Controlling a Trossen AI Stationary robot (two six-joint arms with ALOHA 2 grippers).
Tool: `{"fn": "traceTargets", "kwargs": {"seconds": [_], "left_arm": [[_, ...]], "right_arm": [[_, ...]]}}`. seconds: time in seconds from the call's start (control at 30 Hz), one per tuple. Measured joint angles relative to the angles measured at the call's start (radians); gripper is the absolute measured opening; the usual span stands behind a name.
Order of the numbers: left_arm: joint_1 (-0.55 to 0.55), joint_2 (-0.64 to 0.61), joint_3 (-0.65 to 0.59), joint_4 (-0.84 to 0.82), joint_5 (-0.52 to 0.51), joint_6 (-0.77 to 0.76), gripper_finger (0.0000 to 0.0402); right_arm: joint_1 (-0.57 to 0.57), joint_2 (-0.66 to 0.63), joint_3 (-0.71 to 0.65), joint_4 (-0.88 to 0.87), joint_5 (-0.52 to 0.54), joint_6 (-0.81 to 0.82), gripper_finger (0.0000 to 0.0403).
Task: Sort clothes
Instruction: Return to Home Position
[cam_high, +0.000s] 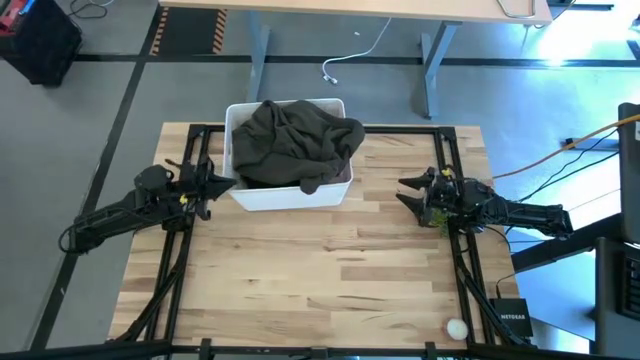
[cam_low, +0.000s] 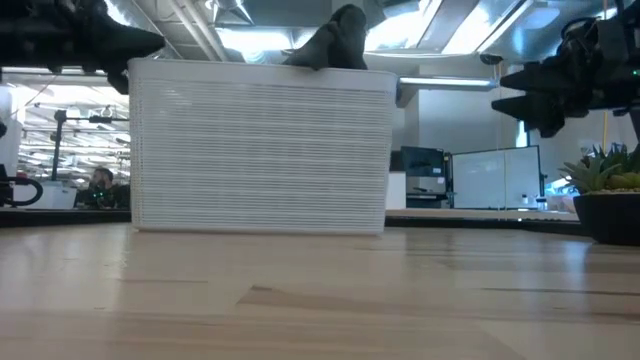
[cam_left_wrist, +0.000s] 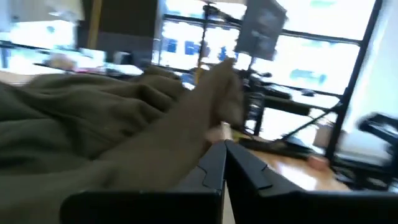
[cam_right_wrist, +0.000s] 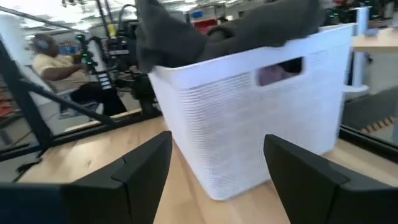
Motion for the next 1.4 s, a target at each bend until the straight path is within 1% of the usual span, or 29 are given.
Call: {"fn": "traceTargets", "kwargs": {"seconds": [0.07, 0.13, 0.17, 0.27, 0.33, 0.37, 0.47, 0.53, 0.67, 0.8, 1.03, 1.4], "left_arm": [[0.0, 0.003, -0.02, 0.021, 0.07, -0.002, 0.0001], [-0.001, 0.009, -0.051, 0.065, 0.12, -0.013, 0.0001], [-0.001, 0.002, -0.065, 0.078, 0.122, -0.016, 0.0001], [-0.002, 0.0, -0.103, 0.109, 0.075, -0.014, 0.0001], [-0.001, 0.0, -0.13, 0.15, 0.066, -0.012, 0.0001], [-0.002, 0.001, -0.146, 0.17, 0.078, -0.012, 0.0001], [-0.002, 0.006, -0.16, 0.149, 0.145, -0.006, 0.0001], [-0.005, 0.004, -0.16, 0.137, 0.155, -0.017, 0.0002], [-0.011, 0.003, -0.16, 0.139, 0.15, -0.002, 0.0002], [-0.011, 0.002, -0.16, 0.134, 0.102, 0.024, 0.0002], [-0.011, 0.003, -0.16, 0.134, 0.098, -0.034, 0.0002], [-0.011, 0.002, -0.159, 0.135, 0.097, -0.04, 0.0002]], "right_arm": [[0.0, 0.0, -0.011, 0.024, -0.016, -0.004, 0.0273], [0.0, 0.0, -0.011, 0.026, -0.016, -0.004, 0.0273], [0.0, 0.0, -0.012, 0.026, -0.013, -0.004, 0.0273], [0.0, 0.003, -0.012, 0.027, -0.014, -0.004, 0.0273], [0.0, 0.003, -0.012, 0.027, -0.014, -0.004, 0.0273], [0.0, 0.003, -0.012, 0.027, -0.014, -0.004, 0.0273], [0.0, 0.003, -0.012, 0.027, -0.014, -0.005, 0.0273], [0.0, 0.004, -0.012, 0.027, -0.014, -0.01, 0.0273], [0.0, 0.004, -0.012, 0.028, -0.014, -0.013, 0.0273], [0.0, 0.004, -0.012, 0.027, -0.014, -0.013, 0.0273], [0.0, 0.004, -0.012, 0.027, -0.014, -0.013, 0.0273], [0.0, 0.004, -0.012, 0.027, -0.014, -0.013, 0.0273]]}}
